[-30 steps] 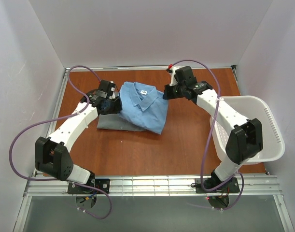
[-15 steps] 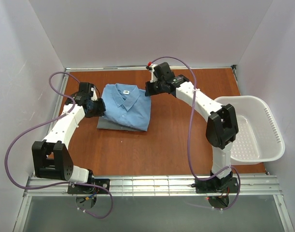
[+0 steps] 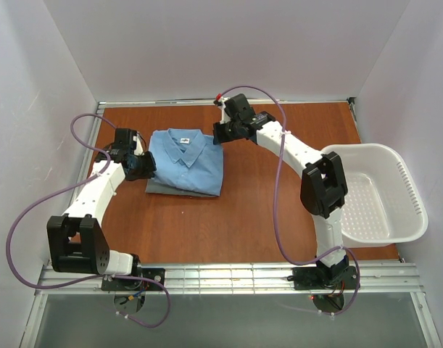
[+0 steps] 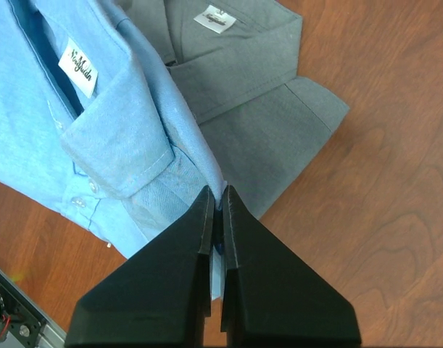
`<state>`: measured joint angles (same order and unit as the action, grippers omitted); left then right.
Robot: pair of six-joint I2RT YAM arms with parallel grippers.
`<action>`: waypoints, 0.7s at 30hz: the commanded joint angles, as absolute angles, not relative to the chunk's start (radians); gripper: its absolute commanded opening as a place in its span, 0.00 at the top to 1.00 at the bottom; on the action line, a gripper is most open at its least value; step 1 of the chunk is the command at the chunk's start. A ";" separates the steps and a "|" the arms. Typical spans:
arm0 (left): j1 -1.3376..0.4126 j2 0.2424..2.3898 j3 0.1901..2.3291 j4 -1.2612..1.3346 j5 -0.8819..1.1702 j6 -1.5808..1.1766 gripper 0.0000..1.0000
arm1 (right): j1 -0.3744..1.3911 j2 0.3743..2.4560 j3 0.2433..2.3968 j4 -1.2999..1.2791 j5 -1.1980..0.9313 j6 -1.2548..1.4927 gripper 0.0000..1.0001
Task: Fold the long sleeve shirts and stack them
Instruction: Neatly place the folded shirt to the corner
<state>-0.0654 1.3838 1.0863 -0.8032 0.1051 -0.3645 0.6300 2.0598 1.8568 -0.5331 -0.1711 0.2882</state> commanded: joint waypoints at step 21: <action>-0.040 1.336 0.988 -0.721 0.087 -0.393 1.00 | 0.640 2.158 1.950 -0.471 -0.164 0.281 0.99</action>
